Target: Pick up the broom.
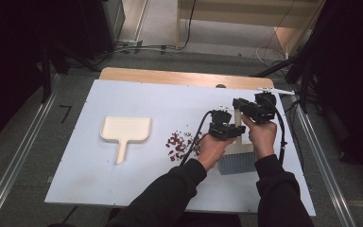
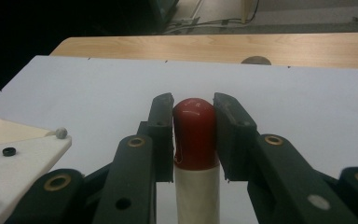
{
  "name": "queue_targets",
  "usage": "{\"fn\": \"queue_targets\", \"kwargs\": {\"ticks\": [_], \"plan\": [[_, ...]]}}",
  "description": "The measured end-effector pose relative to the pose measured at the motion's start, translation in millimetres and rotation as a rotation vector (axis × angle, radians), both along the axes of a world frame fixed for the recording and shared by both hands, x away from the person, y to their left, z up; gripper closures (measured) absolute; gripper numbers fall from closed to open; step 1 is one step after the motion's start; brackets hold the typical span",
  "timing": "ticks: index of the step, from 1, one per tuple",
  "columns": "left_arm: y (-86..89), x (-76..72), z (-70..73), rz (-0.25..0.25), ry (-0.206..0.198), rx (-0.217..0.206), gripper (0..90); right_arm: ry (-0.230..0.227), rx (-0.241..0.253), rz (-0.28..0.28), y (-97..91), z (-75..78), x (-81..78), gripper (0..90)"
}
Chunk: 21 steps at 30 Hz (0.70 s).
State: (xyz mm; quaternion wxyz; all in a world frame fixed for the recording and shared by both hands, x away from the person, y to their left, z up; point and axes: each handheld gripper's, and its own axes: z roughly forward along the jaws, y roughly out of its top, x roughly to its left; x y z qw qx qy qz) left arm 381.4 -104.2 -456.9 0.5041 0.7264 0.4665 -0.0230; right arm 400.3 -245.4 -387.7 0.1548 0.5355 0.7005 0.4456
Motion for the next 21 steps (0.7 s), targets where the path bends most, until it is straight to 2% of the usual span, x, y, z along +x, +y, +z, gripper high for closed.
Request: {"fn": "queue_targets", "kwargs": {"ticks": [7,8,9,11,15,16,18,20,21], "plan": [[2.7,2.0,0.5,-0.023,0.025,-0.04,69.9,-0.011,0.018,0.013,-4.7,1.4,-2.0,66.0],[3.0,1.8,1.3,-0.029,0.025,-0.046,70.6,-0.01,0.03,0.024,-7.9,3.2,-3.2,60.4],[3.2,1.5,2.2,-0.036,0.024,-0.05,70.6,-0.01,0.03,0.024,-7.9,3.2,-3.2,60.4],[3.0,0.2,4.8,-0.051,0.013,-0.05,71.0,-0.024,0.061,0.042,-16.8,6.8,-6.5,55.0],[0.3,-2.9,11.5,-0.084,-0.024,-0.038,71.3,-0.047,0.083,0.052,-26.0,11.6,-12.0,51.3],[-0.1,-3.4,12.9,-0.092,-0.032,-0.034,71.4,-0.06,0.086,0.057,-32.0,14.5,-16.2,47.9],[-0.6,-4.5,15.5,-0.102,-0.046,-0.026,71.4,-0.064,0.093,0.059,-35.2,16.0,-18.6,47.0],[-0.5,-4.4,17.1,-0.11,-0.054,-0.018,71.4,-0.095,0.105,0.067,-43.9,20.9,-26.7,45.7],[-0.4,-4.2,17.5,-0.111,-0.056,-0.018,71.4,-0.095,0.105,0.067,-43.9,20.9,-26.7,45.7]]}}
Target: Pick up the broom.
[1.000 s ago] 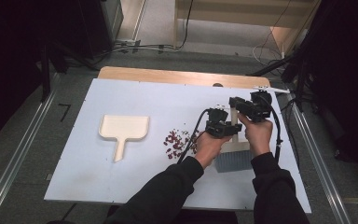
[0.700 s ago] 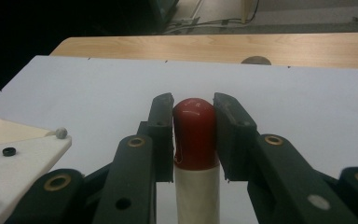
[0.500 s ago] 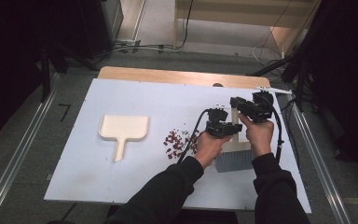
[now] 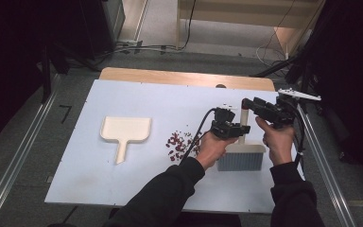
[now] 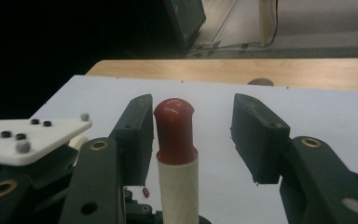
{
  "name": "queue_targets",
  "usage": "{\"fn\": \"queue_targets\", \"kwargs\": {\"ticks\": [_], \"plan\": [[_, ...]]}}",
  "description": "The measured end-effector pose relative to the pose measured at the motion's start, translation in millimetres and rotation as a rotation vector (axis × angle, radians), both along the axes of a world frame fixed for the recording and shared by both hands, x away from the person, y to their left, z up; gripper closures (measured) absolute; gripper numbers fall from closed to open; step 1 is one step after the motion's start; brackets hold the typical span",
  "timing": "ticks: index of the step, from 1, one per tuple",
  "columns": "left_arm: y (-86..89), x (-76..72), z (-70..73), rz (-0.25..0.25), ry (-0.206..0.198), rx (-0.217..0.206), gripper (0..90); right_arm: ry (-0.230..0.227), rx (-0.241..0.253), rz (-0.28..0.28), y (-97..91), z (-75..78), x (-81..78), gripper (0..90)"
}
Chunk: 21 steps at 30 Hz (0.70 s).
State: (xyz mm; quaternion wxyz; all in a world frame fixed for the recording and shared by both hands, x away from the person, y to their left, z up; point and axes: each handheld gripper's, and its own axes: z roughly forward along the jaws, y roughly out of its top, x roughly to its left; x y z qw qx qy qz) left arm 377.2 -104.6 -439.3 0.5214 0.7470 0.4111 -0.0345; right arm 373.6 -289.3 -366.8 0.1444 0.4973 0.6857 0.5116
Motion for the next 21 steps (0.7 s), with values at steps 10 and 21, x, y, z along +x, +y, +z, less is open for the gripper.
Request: {"fn": "queue_targets", "kwargs": {"ticks": [10,21], "plan": [[5.2,6.5,7.2,-0.053,-0.038,0.004,71.5,-0.033,-0.014,0.012,-24.2,-0.7,-18.7,44.2],[13.1,16.1,14.4,-0.057,-0.06,0.014,71.6,-0.005,-0.038,0.028,-28.5,-20.9,-23.2,40.1]]}}
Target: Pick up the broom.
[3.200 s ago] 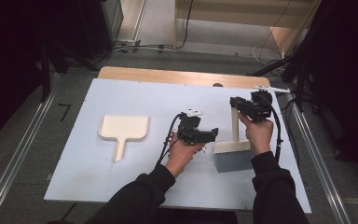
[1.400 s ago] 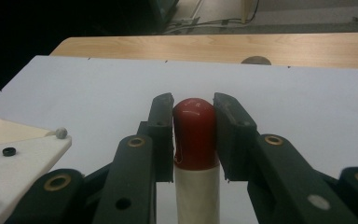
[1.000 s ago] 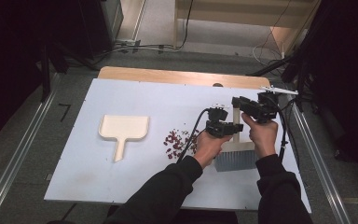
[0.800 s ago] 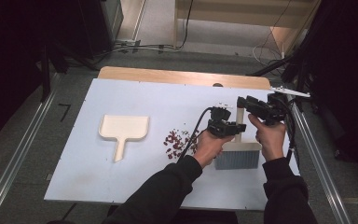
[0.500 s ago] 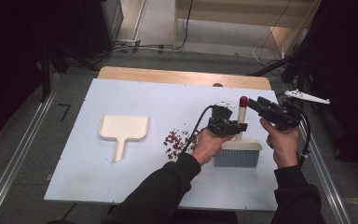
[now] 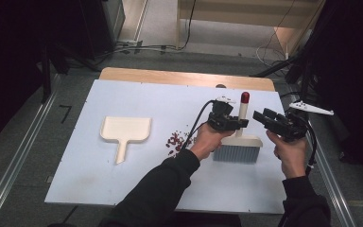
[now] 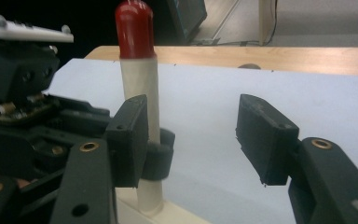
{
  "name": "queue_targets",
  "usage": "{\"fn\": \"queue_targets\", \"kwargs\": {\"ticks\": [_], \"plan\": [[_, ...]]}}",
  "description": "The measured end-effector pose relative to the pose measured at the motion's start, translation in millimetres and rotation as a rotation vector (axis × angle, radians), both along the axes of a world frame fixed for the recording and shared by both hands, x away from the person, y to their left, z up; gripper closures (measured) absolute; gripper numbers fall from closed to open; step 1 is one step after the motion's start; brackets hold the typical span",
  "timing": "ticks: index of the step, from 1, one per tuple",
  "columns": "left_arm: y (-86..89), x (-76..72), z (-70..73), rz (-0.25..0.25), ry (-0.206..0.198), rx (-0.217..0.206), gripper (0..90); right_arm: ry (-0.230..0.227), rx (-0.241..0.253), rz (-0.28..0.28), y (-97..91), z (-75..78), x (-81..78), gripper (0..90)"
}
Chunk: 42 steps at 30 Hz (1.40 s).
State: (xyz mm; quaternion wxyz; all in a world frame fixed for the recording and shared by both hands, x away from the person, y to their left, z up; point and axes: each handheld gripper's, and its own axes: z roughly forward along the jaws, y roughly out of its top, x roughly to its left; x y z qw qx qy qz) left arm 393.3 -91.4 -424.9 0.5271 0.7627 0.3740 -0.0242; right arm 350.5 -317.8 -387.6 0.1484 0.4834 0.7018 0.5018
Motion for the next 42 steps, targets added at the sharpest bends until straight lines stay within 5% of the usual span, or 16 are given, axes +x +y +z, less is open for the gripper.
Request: {"fn": "queue_targets", "kwargs": {"ticks": [18,42], "plan": [[1.4,6.2,3.9,-0.027,-0.015,0.014,71.5,0.055,-0.09,0.131,8.6,-24.5,-3.3,37.1],[-7.0,0.7,6.2,-0.092,-0.059,0.035,71.4,0.131,-0.28,0.357,35.8,-48.6,9.6,34.4]]}}
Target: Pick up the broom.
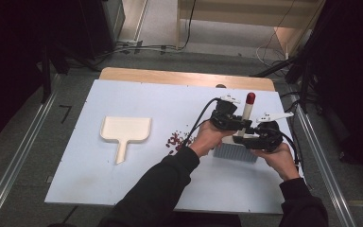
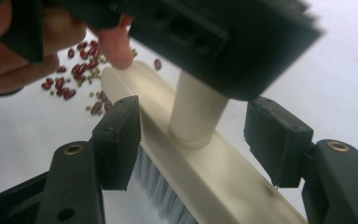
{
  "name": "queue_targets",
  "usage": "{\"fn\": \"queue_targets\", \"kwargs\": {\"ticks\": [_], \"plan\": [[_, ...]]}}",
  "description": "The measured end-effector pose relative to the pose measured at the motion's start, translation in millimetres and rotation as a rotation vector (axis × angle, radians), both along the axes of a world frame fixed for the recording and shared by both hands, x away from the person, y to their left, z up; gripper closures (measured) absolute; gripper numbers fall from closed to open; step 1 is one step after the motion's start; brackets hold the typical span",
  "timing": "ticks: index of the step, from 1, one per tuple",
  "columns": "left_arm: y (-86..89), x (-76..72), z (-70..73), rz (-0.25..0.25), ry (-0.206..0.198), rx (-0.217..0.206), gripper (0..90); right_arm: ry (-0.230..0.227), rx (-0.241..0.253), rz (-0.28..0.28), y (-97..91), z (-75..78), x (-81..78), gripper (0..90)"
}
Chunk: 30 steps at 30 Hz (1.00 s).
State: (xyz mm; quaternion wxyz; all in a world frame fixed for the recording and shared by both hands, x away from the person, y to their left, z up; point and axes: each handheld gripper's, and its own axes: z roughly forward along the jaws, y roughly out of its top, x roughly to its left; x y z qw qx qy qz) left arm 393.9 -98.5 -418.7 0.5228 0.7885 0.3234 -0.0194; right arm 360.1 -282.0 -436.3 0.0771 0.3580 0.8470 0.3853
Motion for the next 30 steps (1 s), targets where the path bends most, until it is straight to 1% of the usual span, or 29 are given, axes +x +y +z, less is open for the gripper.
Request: {"fn": "queue_targets", "kwargs": {"ticks": [3,9,12,15,18,19,20,21,22,23,24,26,27,28,30], "plan": [[-0.3,0.3,-0.1,-0.004,-0.006,0.006,71.4,0.011,-0.03,0.025,3.2,-1.5,1.9,34.5],[-0.4,-0.5,1.0,-0.016,-0.012,0.016,71.3,0.017,-0.047,0.053,3.8,-0.7,4.5,34.9],[-0.8,-0.7,0.8,-0.013,-0.007,0.01,71.1,-0.003,-0.058,0.062,4.1,-0.1,2.8,37.3],[-1.3,-1.5,0.4,-0.007,-0.003,0.005,71.0,-0.004,-0.059,0.06,3.9,0.4,2.0,37.9],[-1.8,-4.0,1.0,-0.015,-0.018,0.009,70.8,-0.015,-0.072,0.072,3.3,0.8,0.5,38.6],[-2.1,-5.0,0.9,-0.017,-0.024,0.005,70.8,-0.019,-0.078,0.079,3.1,1.1,-0.1,39.1],[-1.9,-5.8,1.0,-0.019,-0.024,0.005,70.6,-0.027,-0.086,0.087,2.7,1.8,-0.8,40.0],[-1.4,-6.0,0.9,-0.02,-0.02,0.002,70.1,-0.034,-0.094,0.099,2.4,2.4,-2.3,46.0],[-1.3,-6.2,0.7,-0.022,-0.013,-0.003,70.1,-0.034,-0.094,0.099,2.4,2.4,-2.3,46.0],[-1.7,-6.9,0.3,-0.019,-0.008,-0.006,69.9,-0.025,-0.092,0.109,2.2,2.0,-2.8,49.4],[-2.3,-7.5,-0.4,-0.015,-0.012,-0.007,69.3,-0.018,-0.097,0.12,3.2,1.0,-3.2,50.6],[-2.6,-8.7,-0.8,-0.009,-0.015,-0.004,68.5,-0.015,-0.133,0.125,7.5,-2.3,-3.9,51.4],[-2.6,-9.4,-0.6,-0.005,-0.013,-0.005,68.3,-0.011,-0.142,0.132,9.6,-4.1,-4.0,51.8],[-2.1,-9.7,-0.7,-0.004,-0.014,-0.007,68.1,-0.004,-0.145,0.135,11.1,-5.0,-4.2,52.8],[-0.8,-10.2,-1.2,-0.002,-0.013,-0.012,67.0,-0.01,-0.146,0.141,12.5,-5.9,-3.9,54.7]]}}
